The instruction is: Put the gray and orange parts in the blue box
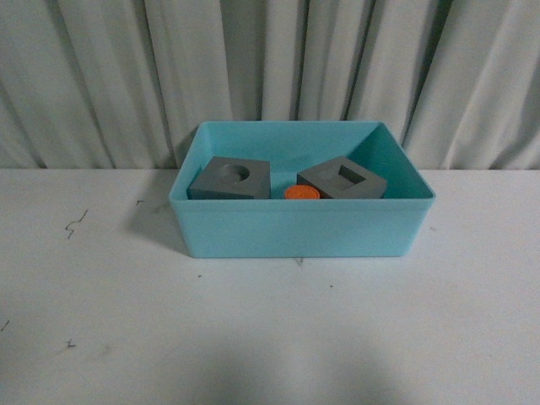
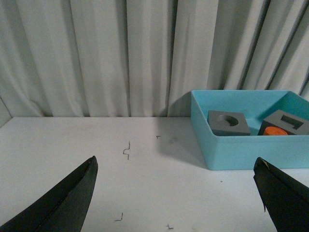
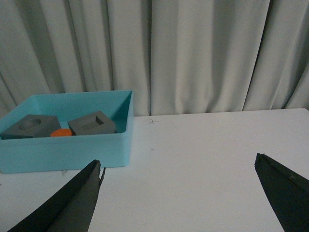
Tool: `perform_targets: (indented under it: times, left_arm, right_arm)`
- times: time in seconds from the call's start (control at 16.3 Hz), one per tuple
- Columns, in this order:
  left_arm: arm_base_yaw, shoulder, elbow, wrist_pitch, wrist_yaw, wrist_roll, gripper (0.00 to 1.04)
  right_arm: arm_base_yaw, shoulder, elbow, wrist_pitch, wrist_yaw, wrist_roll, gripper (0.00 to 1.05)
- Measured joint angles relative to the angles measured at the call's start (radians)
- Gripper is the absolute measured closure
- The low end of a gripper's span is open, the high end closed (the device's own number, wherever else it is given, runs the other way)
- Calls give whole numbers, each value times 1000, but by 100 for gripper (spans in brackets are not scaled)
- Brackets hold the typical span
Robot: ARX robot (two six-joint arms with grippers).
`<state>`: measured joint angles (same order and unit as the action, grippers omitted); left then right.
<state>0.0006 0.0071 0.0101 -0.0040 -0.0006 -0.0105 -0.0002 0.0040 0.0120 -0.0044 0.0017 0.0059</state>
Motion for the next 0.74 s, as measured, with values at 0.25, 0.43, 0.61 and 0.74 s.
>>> perform_targets:
  times: [0.25,0.43,0.61,0.74]
  left_arm:
    - [0,0,0,0,0,0,7]
    - [0,0,0,0,0,0,7]
    - [0,0,0,0,0,0,7]
    - [0,0,0,0,0,0,7]
  right_arm:
    - [0,0,0,0,0,0,6]
    - [0,0,0,0,0,0,6]
    - [0,0,0,0,0,0,6]
    - [0,0,0,0,0,0,6]
